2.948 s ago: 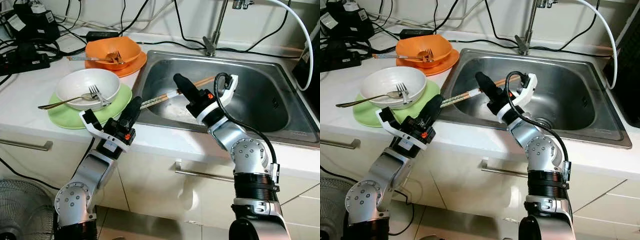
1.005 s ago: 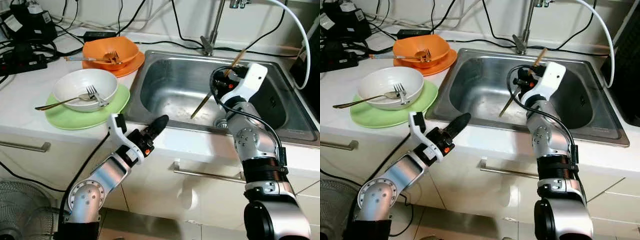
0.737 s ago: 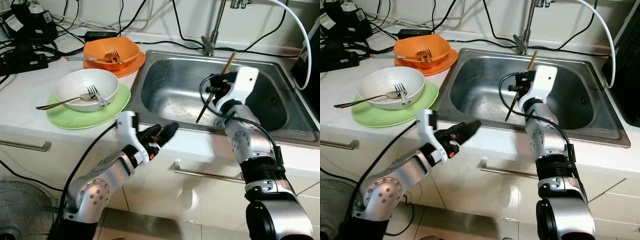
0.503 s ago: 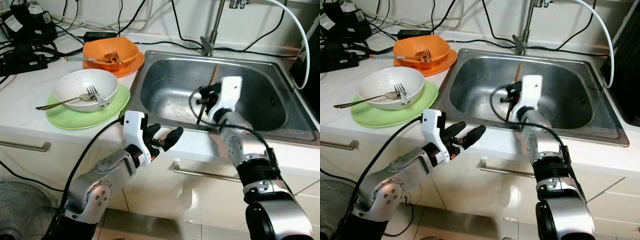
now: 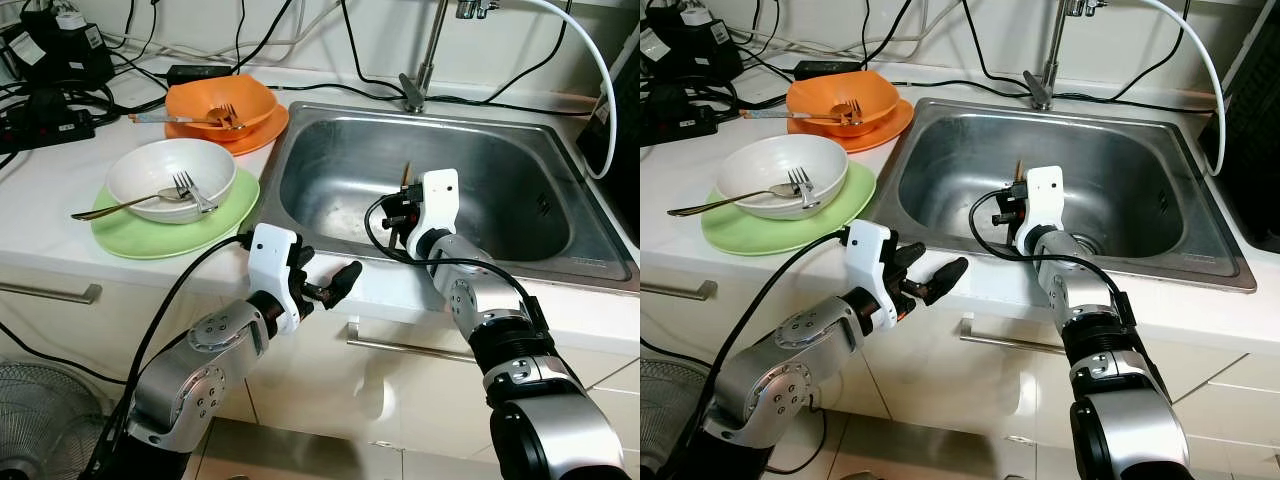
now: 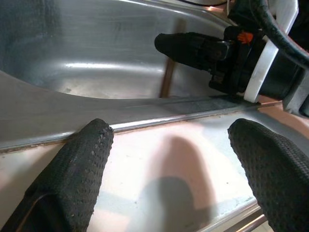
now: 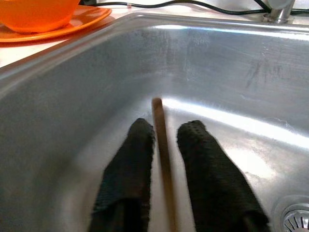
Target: Kitchen organization
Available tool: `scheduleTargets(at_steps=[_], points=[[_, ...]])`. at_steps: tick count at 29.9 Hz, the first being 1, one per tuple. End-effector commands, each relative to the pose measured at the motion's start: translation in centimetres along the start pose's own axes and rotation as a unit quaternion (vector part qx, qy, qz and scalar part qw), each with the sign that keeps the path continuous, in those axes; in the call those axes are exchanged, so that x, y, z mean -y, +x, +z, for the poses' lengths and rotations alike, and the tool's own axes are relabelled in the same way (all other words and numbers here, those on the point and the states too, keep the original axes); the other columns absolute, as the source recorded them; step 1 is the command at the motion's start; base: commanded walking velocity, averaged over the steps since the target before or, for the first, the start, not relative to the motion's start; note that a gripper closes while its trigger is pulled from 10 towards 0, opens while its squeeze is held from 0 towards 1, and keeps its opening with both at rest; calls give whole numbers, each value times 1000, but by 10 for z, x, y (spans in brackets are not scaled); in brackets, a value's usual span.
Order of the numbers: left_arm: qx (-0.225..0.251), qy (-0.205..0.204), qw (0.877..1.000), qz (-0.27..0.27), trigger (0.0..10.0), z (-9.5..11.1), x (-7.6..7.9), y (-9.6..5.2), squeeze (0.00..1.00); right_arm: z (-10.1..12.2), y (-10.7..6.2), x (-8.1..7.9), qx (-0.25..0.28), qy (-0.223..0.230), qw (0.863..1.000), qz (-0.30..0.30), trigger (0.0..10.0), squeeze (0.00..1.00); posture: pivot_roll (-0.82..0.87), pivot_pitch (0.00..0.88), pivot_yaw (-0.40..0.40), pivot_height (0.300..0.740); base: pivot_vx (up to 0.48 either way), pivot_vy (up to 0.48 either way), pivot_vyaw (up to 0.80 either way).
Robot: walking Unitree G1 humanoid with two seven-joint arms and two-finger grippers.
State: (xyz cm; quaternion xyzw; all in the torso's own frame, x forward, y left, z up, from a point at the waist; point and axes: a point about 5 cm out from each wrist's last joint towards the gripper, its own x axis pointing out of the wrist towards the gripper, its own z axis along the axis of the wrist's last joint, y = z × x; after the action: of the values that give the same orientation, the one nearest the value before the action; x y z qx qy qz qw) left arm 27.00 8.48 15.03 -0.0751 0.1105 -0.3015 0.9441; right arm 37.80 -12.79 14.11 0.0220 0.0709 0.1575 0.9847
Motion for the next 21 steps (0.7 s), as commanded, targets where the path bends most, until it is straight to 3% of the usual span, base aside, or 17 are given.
scheduleTargets(at_steps=[1,8,12,14,21], points=[[-27,6,1000,7,10000,-11,-2,-2,1000,-7,0,0,-21,-4,1000,0,10000,1000,-23,26,-12,740,0,0,0],[-30,21,999,11,10000,-12,-3,-1,1000,-6,0,1,-11,-2,1000,-8,10000,1000,-23,27,-9,740,0,0,0],[-14,52,998,26,10000,-8,-6,-1,1000,3,0,1,21,9,1000,-8,10000,1000,-22,27,-8,740,0,0,0],[19,83,995,47,10000,2,-9,0,1000,11,1,-2,37,31,999,-3,10000,1000,-23,28,-8,740,0,0,0],[79,127,985,81,10000,22,-16,-2,1000,17,-2,-17,38,72,996,33,10000,1000,-22,27,-8,740,0,0,0]])
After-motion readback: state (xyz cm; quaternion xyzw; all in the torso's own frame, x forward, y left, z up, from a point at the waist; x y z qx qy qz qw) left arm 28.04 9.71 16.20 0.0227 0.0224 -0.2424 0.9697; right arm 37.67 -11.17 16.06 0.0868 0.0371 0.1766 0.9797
